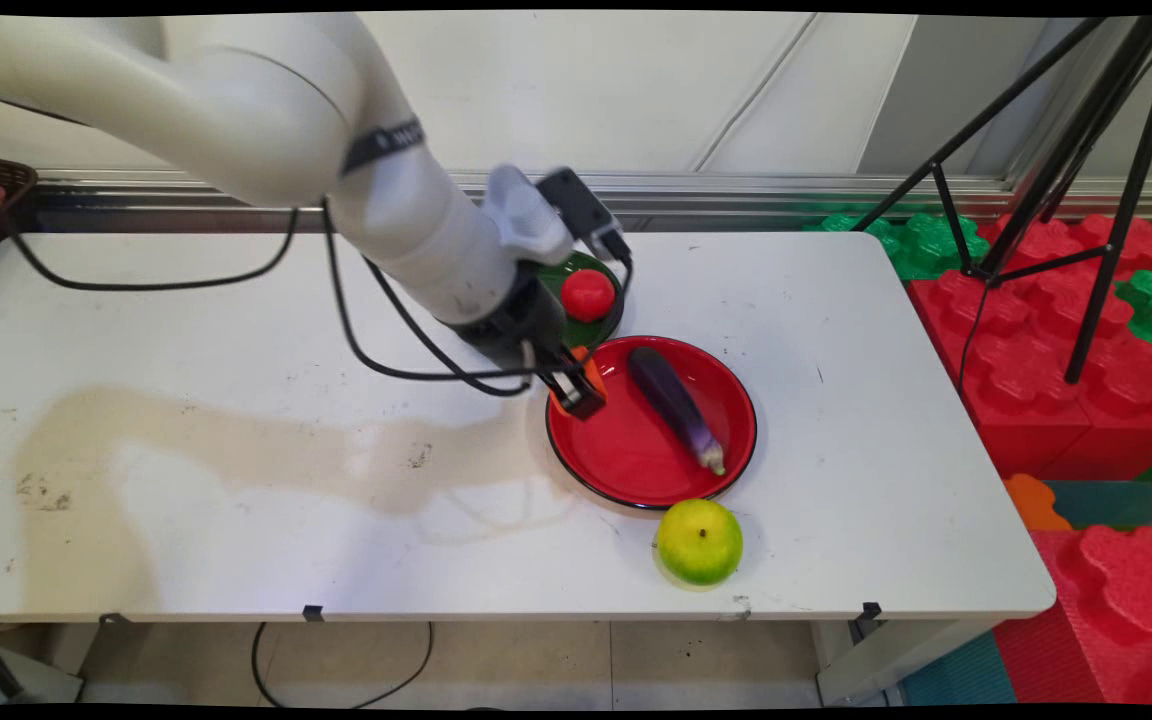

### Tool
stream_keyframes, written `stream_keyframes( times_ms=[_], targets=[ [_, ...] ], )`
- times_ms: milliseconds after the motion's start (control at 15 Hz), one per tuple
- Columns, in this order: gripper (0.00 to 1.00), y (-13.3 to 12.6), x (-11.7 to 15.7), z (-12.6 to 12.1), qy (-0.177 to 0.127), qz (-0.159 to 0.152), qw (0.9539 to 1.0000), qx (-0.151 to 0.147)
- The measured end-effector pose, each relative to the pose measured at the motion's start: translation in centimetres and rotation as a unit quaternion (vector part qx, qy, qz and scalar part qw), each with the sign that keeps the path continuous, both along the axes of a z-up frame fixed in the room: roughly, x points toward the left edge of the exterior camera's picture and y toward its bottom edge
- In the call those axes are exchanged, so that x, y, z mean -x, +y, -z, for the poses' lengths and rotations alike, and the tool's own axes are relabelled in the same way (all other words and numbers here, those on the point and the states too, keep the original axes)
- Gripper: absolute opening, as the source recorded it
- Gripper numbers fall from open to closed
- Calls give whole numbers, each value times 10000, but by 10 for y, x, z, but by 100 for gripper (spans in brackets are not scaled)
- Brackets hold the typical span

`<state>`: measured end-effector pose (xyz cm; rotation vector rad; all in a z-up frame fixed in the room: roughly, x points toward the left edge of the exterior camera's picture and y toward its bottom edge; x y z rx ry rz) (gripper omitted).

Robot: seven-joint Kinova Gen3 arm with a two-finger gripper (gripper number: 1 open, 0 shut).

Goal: Place the picked object on the red plate

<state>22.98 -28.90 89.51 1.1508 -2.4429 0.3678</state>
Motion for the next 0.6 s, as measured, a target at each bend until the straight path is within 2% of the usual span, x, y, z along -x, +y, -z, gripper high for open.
stream_keyframes(
  times_ms=[600],
  targets=[
    [0,-29,24,57,61,354,9991,-219]
  ],
)
